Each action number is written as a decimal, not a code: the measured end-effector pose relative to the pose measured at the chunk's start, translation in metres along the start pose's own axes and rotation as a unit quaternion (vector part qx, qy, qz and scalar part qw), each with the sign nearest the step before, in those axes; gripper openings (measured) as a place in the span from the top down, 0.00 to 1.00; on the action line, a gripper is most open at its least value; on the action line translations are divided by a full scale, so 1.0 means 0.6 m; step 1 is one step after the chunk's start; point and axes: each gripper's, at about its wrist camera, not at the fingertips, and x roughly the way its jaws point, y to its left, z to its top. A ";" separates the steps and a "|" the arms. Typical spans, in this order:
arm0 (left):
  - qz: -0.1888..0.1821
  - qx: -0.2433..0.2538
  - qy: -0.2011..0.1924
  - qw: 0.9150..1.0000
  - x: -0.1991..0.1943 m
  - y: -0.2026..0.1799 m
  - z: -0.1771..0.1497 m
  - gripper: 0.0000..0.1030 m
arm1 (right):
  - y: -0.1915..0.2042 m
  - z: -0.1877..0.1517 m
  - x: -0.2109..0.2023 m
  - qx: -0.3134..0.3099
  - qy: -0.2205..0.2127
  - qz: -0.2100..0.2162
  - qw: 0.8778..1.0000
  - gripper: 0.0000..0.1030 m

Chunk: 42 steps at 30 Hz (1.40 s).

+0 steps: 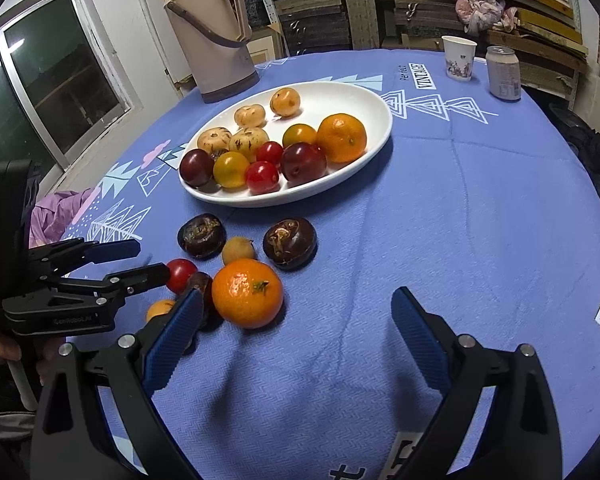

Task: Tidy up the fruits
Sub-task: 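Move both open tools back toward the remaining fruit cluster, then grasp a red tomato with the left tool while the right tool grasps an orange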

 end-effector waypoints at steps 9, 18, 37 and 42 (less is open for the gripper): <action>-0.018 0.006 0.005 1.000 0.008 -0.003 -0.006 0.34 | 0.002 -0.001 -0.001 -0.001 0.001 0.003 1.000 0.10; -0.047 0.023 0.008 0.999 0.021 -0.020 -0.004 0.65 | 0.011 -0.004 -0.001 -0.007 0.002 0.008 1.000 0.10; -0.052 -0.005 0.008 0.999 0.019 0.012 -0.005 0.71 | 0.046 -0.022 0.014 -0.076 0.022 -0.015 0.997 0.11; -0.050 -0.001 0.008 0.999 0.020 0.009 -0.007 0.71 | 0.058 -0.021 0.048 -0.101 0.046 -0.030 0.993 0.24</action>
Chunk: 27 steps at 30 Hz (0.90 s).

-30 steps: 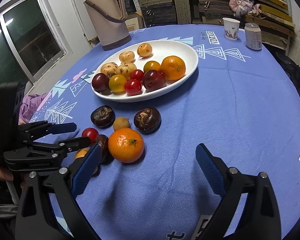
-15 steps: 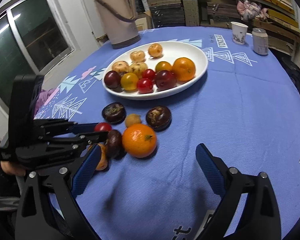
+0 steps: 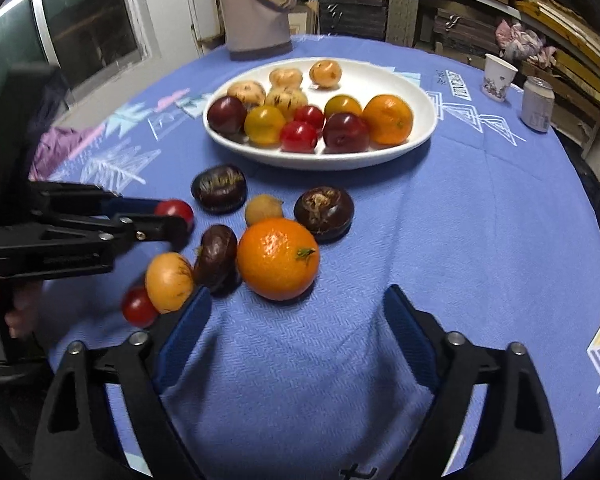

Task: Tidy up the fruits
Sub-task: 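Grasp a red tomato with the left tool while the right tool grasps an orange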

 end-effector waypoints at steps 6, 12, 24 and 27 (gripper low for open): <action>0.001 0.001 0.006 1.000 0.008 -0.002 -0.002 0.71 | 0.005 0.019 0.016 -0.009 -0.002 0.014 1.000 0.39; -0.002 -0.001 0.006 1.000 0.008 -0.001 -0.002 0.70 | 0.015 0.025 0.034 -0.012 0.006 0.042 0.999 0.55; 0.000 -0.001 -0.010 1.000 -0.015 0.001 0.001 0.71 | -0.008 0.016 -0.007 0.021 -0.025 0.047 0.998 0.56; 0.004 0.001 -0.018 1.000 -0.025 0.000 0.003 0.71 | -0.012 0.018 -0.021 0.024 -0.034 0.045 0.998 0.56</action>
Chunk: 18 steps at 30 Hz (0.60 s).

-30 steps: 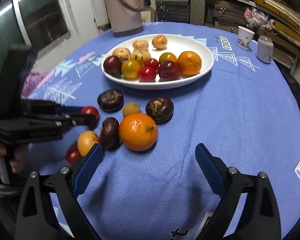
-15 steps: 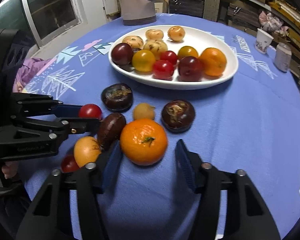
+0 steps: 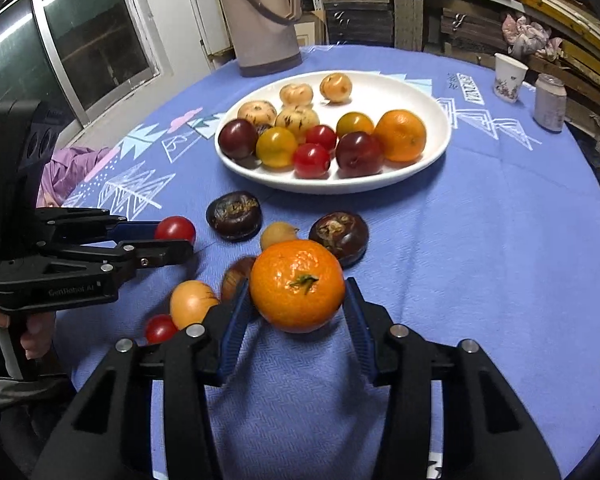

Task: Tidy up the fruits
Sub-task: 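Grasp a red tomato with the left tool while the right tool grasps an orange, then place the tomato on the plate with the left tool while the right tool places the orange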

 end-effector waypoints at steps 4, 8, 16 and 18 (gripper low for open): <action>0.006 0.000 -0.009 1.000 -0.011 0.001 0.006 0.71 | -0.003 0.008 -0.018 0.001 -0.016 -0.004 1.000 0.56; 0.013 0.001 -0.019 1.000 -0.022 0.004 0.017 0.71 | -0.008 0.020 -0.030 0.002 -0.025 -0.008 1.000 0.56; 0.023 0.008 -0.039 0.999 -0.040 0.007 0.056 0.71 | -0.017 0.058 -0.039 0.003 -0.044 -0.013 0.999 0.56; 0.031 0.011 -0.049 0.998 -0.044 0.008 0.076 0.71 | -0.019 0.073 -0.037 0.002 -0.050 -0.013 0.999 0.56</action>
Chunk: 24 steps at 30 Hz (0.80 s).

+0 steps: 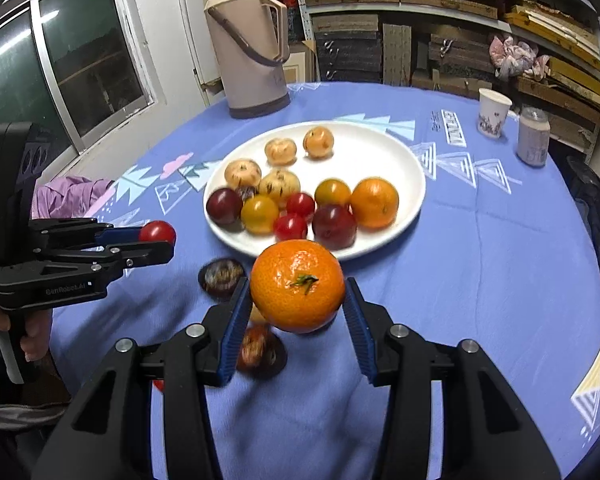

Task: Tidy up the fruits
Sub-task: 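Place the tomato on the plate with the left tool while the right tool places the orange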

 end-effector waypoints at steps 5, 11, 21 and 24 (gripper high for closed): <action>0.008 -0.005 -0.015 1.000 0.007 0.008 0.048 0.71 | -0.004 0.043 0.015 0.000 -0.012 0.003 1.000 0.56; 0.015 -0.017 -0.021 1.000 0.037 0.019 0.101 0.71 | -0.010 0.091 0.054 0.002 -0.013 0.006 1.000 0.56; 0.016 -0.040 0.006 0.999 0.106 0.044 0.138 0.71 | -0.016 0.133 0.132 0.009 0.011 0.015 1.000 0.56; 0.015 -0.042 0.011 0.999 0.118 0.047 0.140 0.71 | -0.017 0.132 0.149 0.011 0.018 0.016 1.000 0.56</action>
